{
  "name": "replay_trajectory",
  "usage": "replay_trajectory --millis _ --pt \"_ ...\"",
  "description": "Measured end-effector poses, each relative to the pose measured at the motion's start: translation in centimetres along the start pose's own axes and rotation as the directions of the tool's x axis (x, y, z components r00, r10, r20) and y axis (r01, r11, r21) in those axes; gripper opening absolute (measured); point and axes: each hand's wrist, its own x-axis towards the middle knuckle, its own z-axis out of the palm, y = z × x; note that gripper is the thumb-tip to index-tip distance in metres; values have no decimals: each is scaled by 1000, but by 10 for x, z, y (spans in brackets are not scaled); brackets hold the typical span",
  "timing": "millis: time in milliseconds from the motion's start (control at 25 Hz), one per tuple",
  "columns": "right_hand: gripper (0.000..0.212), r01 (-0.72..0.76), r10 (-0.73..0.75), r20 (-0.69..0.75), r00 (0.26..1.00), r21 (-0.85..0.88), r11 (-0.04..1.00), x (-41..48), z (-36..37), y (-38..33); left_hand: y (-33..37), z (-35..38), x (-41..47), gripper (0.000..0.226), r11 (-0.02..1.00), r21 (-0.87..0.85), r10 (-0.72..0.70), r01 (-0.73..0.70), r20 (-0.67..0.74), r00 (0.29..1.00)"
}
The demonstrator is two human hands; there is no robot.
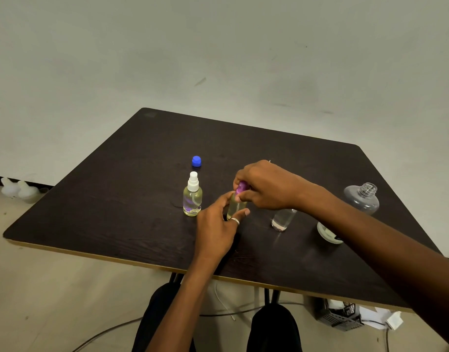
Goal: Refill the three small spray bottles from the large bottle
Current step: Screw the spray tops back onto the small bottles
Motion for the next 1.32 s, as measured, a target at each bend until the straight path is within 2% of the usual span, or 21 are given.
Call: replay_trajectory --millis 280,440,720,840,880,960,1040,1080,1160,1240,1320 --pt "19 -201 192 -192 962 -30 979 -5 22 -14 -3 2 1 43 1000 -3 -17 17 -3 1000" --pt "18 -261 251 -238 938 -12 965 -3 26 -22 1 -1 -1 48 1000 4 14 -14 -9 1000" --pt "20 -261 256 -220 941 7 965 -4 25 -20 4 -3 -3 47 1000 23 14 -15 18 1000" --pt "40 -257 255 -166 953 8 966 -4 17 -16 7 -3 -4 42 1000 15 6 -7 20 1000" --pt "51 -268 267 -156 951 15 963 -5 11 -15 8 -3 -5 45 1000 15 -7 7 19 1000" --pt "66 -297 297 -178 938 28 954 -12 -9 -11 9 -3 -3 66 998 10 -62 61 32 998" --pt "64 -322 324 -226 919 48 946 -23 -33 -7 9 -3 -3 90 991 14 -130 129 59 990" --pt "59 -332 337 -249 908 63 941 -28 -43 -3 11 -4 -8 94 989 33 -144 143 51 988" --pt "50 -357 370 -284 885 96 929 -41 -59 5 17 -5 -30 83 993 83 -80 86 -69 994" --pt "41 -378 396 -317 862 120 918 -50 -67 16 28 0 -58 61 985 145 119 -88 -221 968" --pt "33 -372 397 -345 851 138 918 -53 -69 28 38 14 -72 50 966 158 235 -206 -191 953"
